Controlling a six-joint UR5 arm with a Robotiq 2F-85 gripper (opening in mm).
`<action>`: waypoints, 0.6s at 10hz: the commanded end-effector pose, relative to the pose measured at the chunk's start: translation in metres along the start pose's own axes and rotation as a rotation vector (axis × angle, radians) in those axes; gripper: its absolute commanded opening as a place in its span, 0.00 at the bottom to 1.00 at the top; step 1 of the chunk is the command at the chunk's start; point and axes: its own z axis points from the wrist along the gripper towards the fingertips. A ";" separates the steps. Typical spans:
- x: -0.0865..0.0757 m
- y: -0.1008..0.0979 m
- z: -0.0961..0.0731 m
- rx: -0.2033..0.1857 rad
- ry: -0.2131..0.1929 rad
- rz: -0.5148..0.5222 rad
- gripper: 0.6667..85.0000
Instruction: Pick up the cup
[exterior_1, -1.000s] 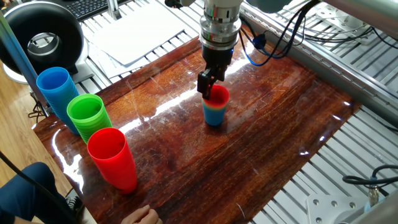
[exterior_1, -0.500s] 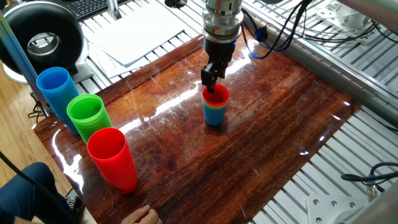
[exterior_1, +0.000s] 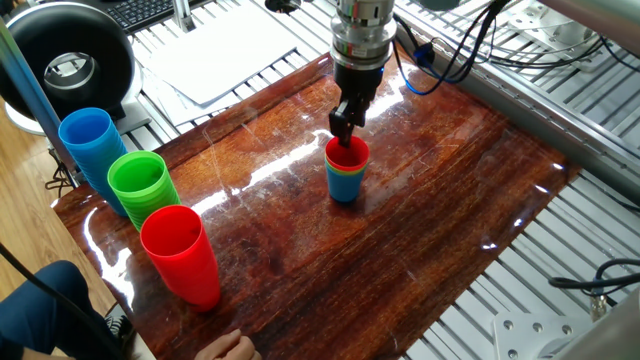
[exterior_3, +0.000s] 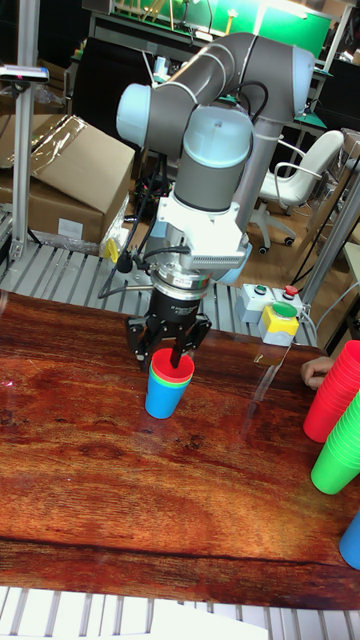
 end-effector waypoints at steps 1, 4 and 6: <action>0.003 0.000 0.005 0.006 -0.005 0.014 0.55; 0.006 0.000 0.005 0.009 -0.001 0.019 0.49; 0.008 0.001 0.006 0.010 0.000 0.023 0.46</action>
